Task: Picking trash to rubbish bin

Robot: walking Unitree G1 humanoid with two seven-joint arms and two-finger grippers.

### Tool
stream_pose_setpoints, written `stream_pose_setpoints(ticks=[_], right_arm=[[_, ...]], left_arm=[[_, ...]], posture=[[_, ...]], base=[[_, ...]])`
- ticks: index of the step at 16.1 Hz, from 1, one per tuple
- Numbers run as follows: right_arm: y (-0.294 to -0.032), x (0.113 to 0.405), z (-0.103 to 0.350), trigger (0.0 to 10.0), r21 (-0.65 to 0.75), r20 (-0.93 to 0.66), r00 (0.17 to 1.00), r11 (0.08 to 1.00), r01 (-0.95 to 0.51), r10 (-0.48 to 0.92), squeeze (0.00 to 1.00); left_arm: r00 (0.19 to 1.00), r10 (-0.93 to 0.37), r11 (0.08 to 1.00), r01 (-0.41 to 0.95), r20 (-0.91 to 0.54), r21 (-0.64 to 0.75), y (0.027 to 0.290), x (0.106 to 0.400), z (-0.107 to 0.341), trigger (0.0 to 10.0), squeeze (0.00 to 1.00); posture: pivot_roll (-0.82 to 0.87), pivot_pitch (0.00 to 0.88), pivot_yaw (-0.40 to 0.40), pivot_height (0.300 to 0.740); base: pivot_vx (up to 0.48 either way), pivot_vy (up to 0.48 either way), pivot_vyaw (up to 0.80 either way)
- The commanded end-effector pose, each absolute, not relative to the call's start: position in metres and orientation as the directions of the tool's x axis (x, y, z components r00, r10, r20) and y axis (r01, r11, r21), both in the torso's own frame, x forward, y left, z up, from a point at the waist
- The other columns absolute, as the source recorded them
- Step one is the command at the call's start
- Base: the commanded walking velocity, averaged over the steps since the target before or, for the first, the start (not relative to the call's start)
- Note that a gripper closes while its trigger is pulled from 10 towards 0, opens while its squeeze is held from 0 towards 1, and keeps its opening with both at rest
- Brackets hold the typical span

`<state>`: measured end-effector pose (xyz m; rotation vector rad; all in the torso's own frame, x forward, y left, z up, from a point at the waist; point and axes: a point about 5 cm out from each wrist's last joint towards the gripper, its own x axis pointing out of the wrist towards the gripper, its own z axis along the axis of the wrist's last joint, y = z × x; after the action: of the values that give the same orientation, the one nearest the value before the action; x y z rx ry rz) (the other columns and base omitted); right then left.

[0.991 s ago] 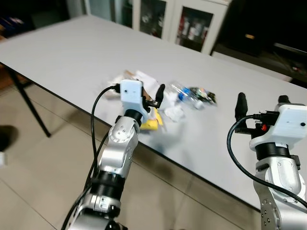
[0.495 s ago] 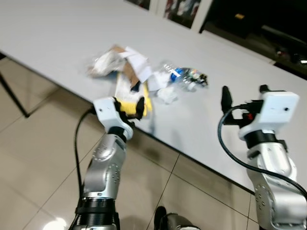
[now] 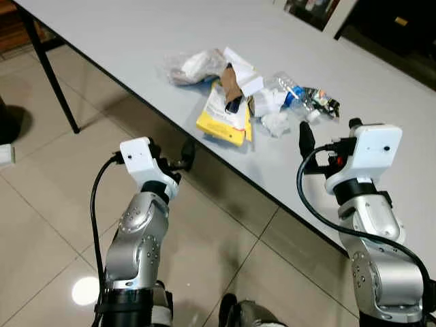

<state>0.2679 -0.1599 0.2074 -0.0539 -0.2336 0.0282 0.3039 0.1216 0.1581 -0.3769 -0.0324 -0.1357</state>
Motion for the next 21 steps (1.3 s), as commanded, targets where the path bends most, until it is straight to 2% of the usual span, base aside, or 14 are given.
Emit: stream_pose_setpoints(ticks=[1,7,12,21], right_arm=[[-0.168,0.266,0.206,10.0,-0.057,0.233,0.972,0.998,0.006,0.007,0.0],[-0.168,0.264,0.206,10.0,-0.057,0.235,0.972,0.998,0.008,0.006,0.0],[-0.166,0.26,0.208,10.0,-0.05,0.239,0.971,0.999,0.016,-0.004,0.0],[-0.172,0.253,0.21,10.0,-0.049,0.253,0.966,0.996,0.076,-0.061,0.0]], left_arm=[[0.985,-0.159,0.913,0.172,0.065,-0.37,0.113,0.302,0.163,10.0,0.0],[0.982,-0.186,0.917,0.175,0.002,-0.359,0.109,0.303,0.149,10.0,0.0],[0.977,-0.211,0.91,0.19,-0.016,-0.369,0.107,0.314,0.14,10.0,0.0],[0.959,-0.277,0.863,0.275,0.057,-0.423,0.089,0.341,0.152,10.0,0.0]], posture=[[0.21,0.22,-0.191,0.74],[0.2,0.22,-0.19,0.74],[0.17,0.234,-0.181,0.74],[0.12,0.21,-0.144,0.74]], base=[[0.0,0.0,0.0],[0.0,0.0,0.0],[0.0,0.0,0.0],[0.0,0.0,0.0]])
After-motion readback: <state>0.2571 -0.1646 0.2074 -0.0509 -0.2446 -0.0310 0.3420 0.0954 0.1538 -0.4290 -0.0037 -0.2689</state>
